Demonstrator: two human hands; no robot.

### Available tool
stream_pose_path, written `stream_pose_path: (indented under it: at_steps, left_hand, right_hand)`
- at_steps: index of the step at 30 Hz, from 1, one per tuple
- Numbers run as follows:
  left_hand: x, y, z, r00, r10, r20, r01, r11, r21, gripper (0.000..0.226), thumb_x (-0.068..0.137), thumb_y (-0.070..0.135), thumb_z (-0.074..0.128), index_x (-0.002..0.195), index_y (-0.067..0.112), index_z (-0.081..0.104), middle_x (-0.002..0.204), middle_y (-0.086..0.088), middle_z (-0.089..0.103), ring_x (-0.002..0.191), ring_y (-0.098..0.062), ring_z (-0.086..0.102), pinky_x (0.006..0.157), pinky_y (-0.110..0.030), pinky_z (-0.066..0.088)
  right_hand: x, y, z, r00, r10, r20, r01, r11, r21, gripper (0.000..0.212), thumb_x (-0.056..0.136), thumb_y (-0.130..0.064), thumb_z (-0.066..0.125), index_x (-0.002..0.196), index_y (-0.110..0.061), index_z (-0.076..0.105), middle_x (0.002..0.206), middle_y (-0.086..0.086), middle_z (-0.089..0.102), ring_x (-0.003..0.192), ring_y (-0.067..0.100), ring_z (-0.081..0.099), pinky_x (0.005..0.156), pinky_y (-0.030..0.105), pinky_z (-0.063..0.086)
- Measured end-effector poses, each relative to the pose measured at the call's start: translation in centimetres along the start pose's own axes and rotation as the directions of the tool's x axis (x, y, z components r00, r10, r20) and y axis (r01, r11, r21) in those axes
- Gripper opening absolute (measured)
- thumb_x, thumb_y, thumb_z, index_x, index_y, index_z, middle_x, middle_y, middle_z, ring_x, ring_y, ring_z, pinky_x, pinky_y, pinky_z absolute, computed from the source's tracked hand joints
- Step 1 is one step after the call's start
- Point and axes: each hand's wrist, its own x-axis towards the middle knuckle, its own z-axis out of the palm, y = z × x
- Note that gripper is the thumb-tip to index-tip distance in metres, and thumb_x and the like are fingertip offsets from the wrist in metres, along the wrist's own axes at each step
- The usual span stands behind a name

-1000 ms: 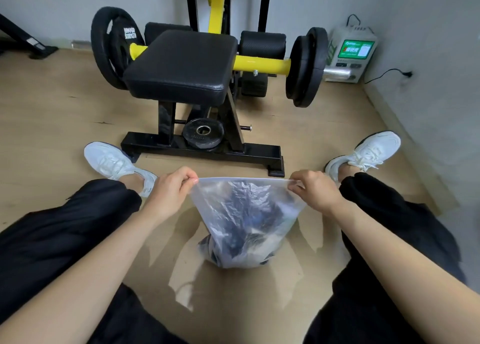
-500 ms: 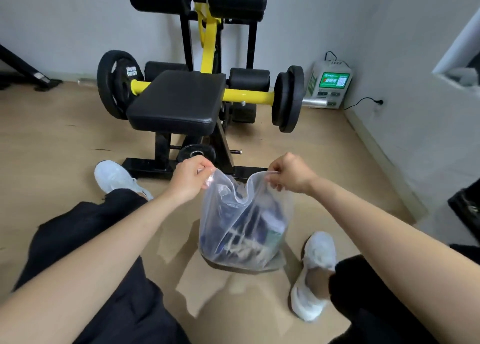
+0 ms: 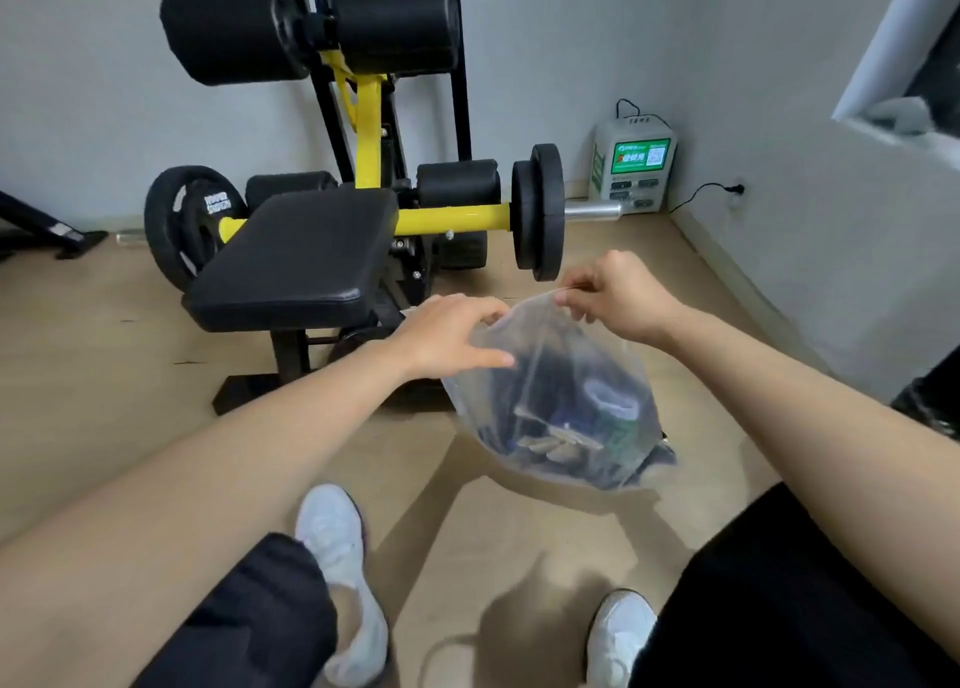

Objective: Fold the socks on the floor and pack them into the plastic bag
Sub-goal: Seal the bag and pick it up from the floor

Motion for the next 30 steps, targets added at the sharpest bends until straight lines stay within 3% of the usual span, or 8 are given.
stream_pose_path:
  at_steps: [3, 7, 10, 13, 18, 22, 25, 30]
  left_hand:
    - [3.3, -1.2, 2.5, 0.996, -0.010, -0.083, 0.009, 1.000, -0.005, 0.038, 0.091, 0.050, 0.066, 0.123, 0.029, 0.063, 0.116, 0.009, 0.065, 0.113, -0.019, 0.057, 0.091, -0.039, 0.046]
    - [7.6, -2.9, 5.8, 0.998, 0.049, -0.050, -0.042, 0.991, 0.129, 0.048, 0.084, 0.069, 0.062, 0.113, 0.032, 0.063, 0.113, 0.009, 0.061, 0.112, -0.021, 0.050, 0.093, -0.039, 0.035]
    - [10.4, -3.9, 8.1, 0.999, 0.033, 0.028, -0.033, 0.999, -0.012, 0.044, 0.079, 0.073, 0.065, 0.075, 0.035, 0.043, 0.077, 0.013, 0.052, 0.083, -0.021, 0.053, 0.068, -0.036, 0.036]
    - [13.0, -4.6, 10.1, 0.997, 0.073, 0.036, -0.064, 0.975, -0.213, 0.059, 0.082, 0.061, 0.072, 0.061, 0.021, 0.035, 0.055, 0.002, 0.038, 0.060, -0.021, 0.041, 0.056, -0.035, 0.027]
    - [15.0, -4.3, 10.2, 0.992, 0.010, 0.125, 0.046, 0.899, -0.436, 0.045, 0.082, 0.046, 0.079, 0.062, 0.014, 0.053, 0.055, -0.005, 0.043, 0.059, -0.027, 0.044, 0.056, -0.036, 0.031]
    - [15.5, -2.2, 5.9, 0.979, 0.016, 0.205, 0.076, 0.899, -0.431, 0.041, 0.086, 0.041, 0.076, 0.065, 0.012, 0.056, 0.055, -0.006, 0.055, 0.058, -0.025, 0.054, 0.059, -0.039, 0.044]
    - [16.1, -0.2, 0.4, 0.970, 0.013, 0.243, 0.092, 0.906, -0.414, 0.033, 0.087, 0.040, 0.074, 0.068, 0.017, 0.060, 0.057, -0.001, 0.055, 0.060, -0.021, 0.053, 0.058, -0.035, 0.041]
    - [17.3, 3.7, -11.6, 0.958, 0.002, 0.286, 0.118, 0.908, -0.402, 0.039, 0.087, 0.036, 0.075, 0.062, 0.015, 0.052, 0.054, -0.001, 0.043, 0.056, -0.019, 0.041, 0.056, -0.033, 0.031]
  right_hand:
    - [1.4, 2.8, -0.4, 0.999, 0.048, 0.003, -0.048, 0.999, 0.024, 0.016, 0.091, -0.022, 0.071, 0.077, -0.014, 0.073, 0.061, -0.002, 0.067, 0.048, 0.003, 0.058, 0.063, 0.030, 0.054]
    - [2.6, 6.3, -0.5, 0.993, 0.113, 0.025, -0.115, 0.989, 0.092, 0.016, 0.090, -0.016, 0.072, 0.077, -0.007, 0.073, 0.060, 0.001, 0.067, 0.047, 0.004, 0.057, 0.060, 0.028, 0.051]
    - [2.6, 9.8, -0.5, 0.978, 0.208, 0.027, -0.210, 0.965, 0.155, 0.015, 0.090, -0.016, 0.072, 0.079, -0.006, 0.074, 0.064, 0.008, 0.069, 0.052, 0.012, 0.060, 0.059, 0.024, 0.051]
    - [2.9, 12.7, 0.2, 0.951, 0.308, -0.005, -0.299, 0.926, 0.230, 0.015, 0.090, -0.016, 0.072, 0.078, -0.009, 0.074, 0.061, 0.002, 0.068, 0.050, 0.006, 0.058, 0.054, 0.015, 0.047]
    - [3.6, 14.3, 0.8, 0.882, 0.469, -0.038, -0.437, 0.846, 0.304, 0.016, 0.092, -0.022, 0.070, 0.076, -0.020, 0.072, 0.067, 0.007, 0.070, 0.056, 0.010, 0.059, 0.060, 0.026, 0.049]
    - [3.5, 12.4, -1.1, 0.806, 0.588, -0.070, -0.528, 0.766, 0.367, 0.023, 0.092, -0.018, 0.069, 0.073, -0.031, 0.067, 0.072, 0.008, 0.070, 0.063, 0.009, 0.057, 0.065, 0.031, 0.047]
    - [4.3, 10.2, -5.5, 0.787, 0.616, -0.035, -0.580, 0.758, 0.298, 0.006, 0.087, -0.028, 0.074, 0.091, -0.025, 0.072, 0.088, 0.001, 0.072, 0.080, 0.011, 0.062, 0.074, 0.031, 0.047]
    - [5.8, 3.7, -13.5, 0.881, 0.469, 0.069, -0.466, 0.883, -0.054, 0.082, 0.065, -0.081, 0.065, 0.133, -0.037, 0.054, 0.115, -0.017, 0.060, 0.103, 0.014, 0.052, 0.082, 0.037, 0.037]
